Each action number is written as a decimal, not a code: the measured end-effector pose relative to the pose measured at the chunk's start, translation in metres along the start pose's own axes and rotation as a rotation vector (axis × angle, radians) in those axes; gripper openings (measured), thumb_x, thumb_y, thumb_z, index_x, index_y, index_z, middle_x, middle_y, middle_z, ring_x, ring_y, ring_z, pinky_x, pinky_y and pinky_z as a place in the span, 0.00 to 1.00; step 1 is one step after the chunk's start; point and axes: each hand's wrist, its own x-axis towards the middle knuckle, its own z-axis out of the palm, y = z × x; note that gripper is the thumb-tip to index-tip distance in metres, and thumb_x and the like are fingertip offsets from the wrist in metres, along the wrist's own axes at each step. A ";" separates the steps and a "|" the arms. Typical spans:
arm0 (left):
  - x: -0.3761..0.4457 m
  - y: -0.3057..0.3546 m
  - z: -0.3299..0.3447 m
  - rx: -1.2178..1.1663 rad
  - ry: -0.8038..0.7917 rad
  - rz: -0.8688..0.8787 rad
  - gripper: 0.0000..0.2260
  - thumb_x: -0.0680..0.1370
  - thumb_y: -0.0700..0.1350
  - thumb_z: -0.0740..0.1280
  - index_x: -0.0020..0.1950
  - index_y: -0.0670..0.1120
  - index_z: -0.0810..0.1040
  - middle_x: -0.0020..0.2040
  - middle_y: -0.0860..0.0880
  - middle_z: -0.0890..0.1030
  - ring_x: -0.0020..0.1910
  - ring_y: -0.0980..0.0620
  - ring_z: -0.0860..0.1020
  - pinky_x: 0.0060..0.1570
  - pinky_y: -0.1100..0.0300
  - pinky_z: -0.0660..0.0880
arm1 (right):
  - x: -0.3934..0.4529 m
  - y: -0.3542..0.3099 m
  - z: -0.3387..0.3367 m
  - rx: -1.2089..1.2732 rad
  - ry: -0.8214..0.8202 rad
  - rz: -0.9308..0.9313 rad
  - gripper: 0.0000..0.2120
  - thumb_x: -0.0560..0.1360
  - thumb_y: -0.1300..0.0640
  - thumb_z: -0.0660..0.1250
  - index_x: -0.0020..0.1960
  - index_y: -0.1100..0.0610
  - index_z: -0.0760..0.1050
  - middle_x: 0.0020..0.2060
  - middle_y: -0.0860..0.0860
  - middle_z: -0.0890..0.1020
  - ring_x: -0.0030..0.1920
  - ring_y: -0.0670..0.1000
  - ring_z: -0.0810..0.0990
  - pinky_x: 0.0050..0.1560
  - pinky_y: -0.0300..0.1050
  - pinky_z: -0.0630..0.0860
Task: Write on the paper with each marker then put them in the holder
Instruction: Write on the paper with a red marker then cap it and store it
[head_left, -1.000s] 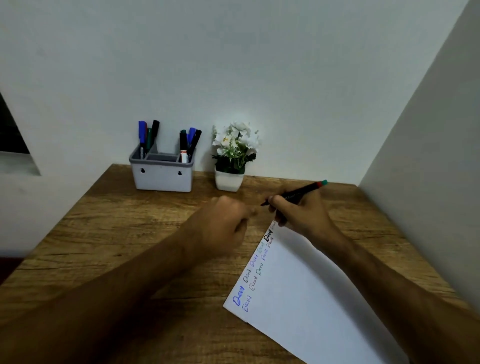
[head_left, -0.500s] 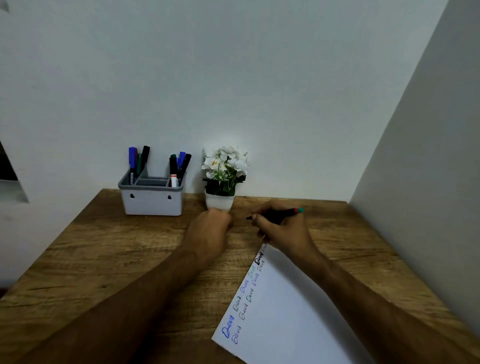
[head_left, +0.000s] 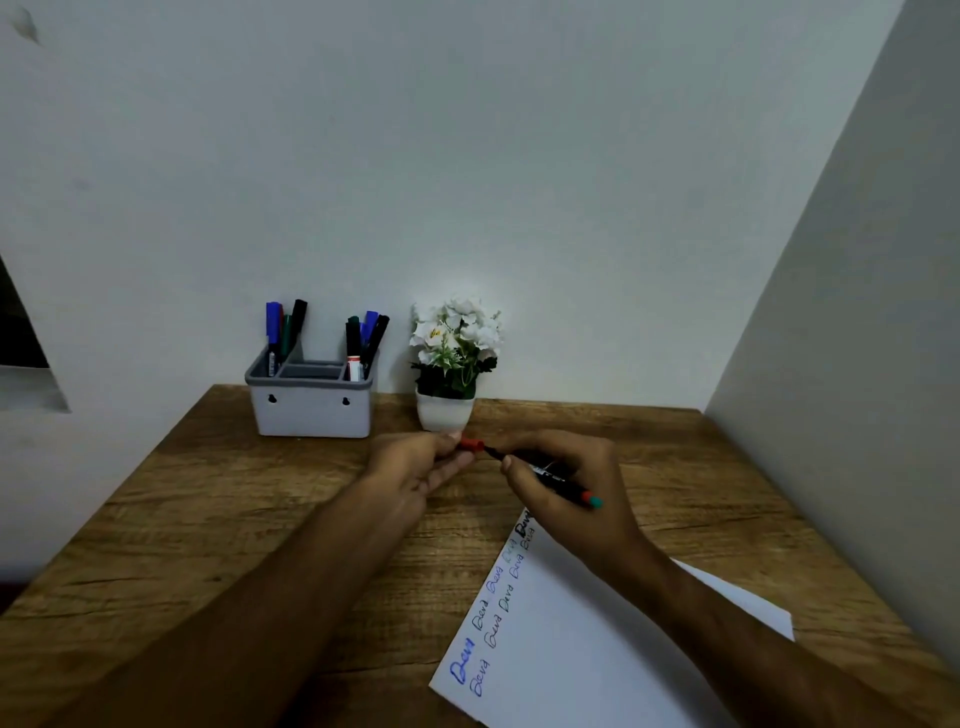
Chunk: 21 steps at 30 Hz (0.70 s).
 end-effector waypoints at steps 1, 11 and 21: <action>-0.001 0.000 0.000 0.005 -0.002 0.002 0.03 0.75 0.29 0.68 0.49 0.33 0.78 0.50 0.38 0.81 0.44 0.45 0.83 0.37 0.59 0.83 | 0.000 0.001 0.000 -0.009 0.001 0.000 0.08 0.75 0.66 0.73 0.51 0.58 0.87 0.42 0.46 0.88 0.43 0.48 0.87 0.42 0.46 0.82; -0.008 -0.004 0.000 0.014 -0.045 0.016 0.09 0.76 0.29 0.67 0.55 0.30 0.78 0.54 0.36 0.81 0.50 0.41 0.83 0.45 0.56 0.83 | 0.002 0.006 0.007 0.109 0.059 0.129 0.08 0.74 0.58 0.78 0.42 0.59 0.80 0.34 0.52 0.85 0.33 0.58 0.83 0.32 0.60 0.79; -0.010 -0.010 0.005 -0.060 -0.049 -0.024 0.09 0.77 0.27 0.64 0.55 0.31 0.78 0.48 0.38 0.82 0.38 0.46 0.83 0.30 0.62 0.80 | 0.010 0.010 0.020 0.217 0.087 0.121 0.13 0.73 0.58 0.79 0.38 0.64 0.80 0.32 0.61 0.82 0.33 0.64 0.80 0.33 0.59 0.76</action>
